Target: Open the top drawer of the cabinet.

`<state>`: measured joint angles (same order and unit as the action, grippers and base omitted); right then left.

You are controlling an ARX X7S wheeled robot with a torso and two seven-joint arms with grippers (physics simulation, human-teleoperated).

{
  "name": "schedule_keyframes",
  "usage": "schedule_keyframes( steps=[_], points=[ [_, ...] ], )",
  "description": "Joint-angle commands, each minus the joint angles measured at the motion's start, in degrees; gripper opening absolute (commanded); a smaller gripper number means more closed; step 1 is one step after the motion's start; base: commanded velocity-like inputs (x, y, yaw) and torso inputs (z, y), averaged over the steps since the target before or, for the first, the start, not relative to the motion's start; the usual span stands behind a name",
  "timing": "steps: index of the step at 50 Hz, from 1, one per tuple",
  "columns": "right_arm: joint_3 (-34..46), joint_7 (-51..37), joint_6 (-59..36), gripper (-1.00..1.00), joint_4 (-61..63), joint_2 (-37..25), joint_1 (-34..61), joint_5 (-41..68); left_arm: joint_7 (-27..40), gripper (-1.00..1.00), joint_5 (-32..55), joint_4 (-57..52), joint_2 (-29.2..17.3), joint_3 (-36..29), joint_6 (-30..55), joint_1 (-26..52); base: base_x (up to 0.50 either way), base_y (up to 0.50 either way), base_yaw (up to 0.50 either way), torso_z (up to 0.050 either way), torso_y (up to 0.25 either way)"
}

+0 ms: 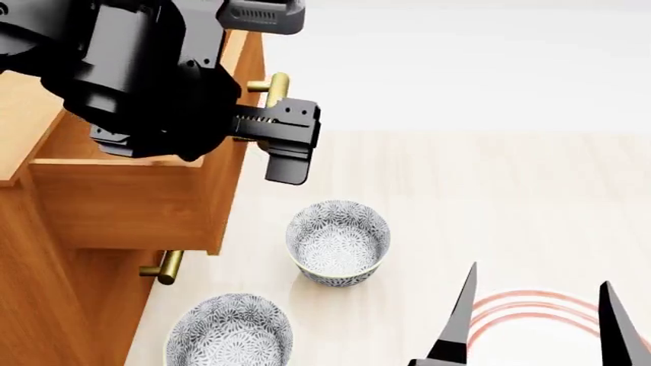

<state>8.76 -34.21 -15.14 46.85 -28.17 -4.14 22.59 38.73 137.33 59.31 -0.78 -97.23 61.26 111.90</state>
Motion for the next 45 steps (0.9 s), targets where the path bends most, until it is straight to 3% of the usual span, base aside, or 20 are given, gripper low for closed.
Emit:
schedule_keyframes(
  steps=[1, 45],
  points=[
    [-0.1, -0.2, 0.2, 1.0, 0.1, -0.1, -0.1, 0.2, 2.1, 1.0, 4.6, -7.6, 0.1, 5.6, -4.2, -1.5, 0.0, 0.0, 0.0, 0.0, 0.0],
    [-0.1, -0.7, 0.8, 1.0, 0.1, -0.6, -0.2, 0.6, 6.7, 1.0, 11.6, -26.5, 0.8, 6.0, -16.1, -3.2, 0.0, 0.0, 0.0, 0.0, 0.0]
  ],
)
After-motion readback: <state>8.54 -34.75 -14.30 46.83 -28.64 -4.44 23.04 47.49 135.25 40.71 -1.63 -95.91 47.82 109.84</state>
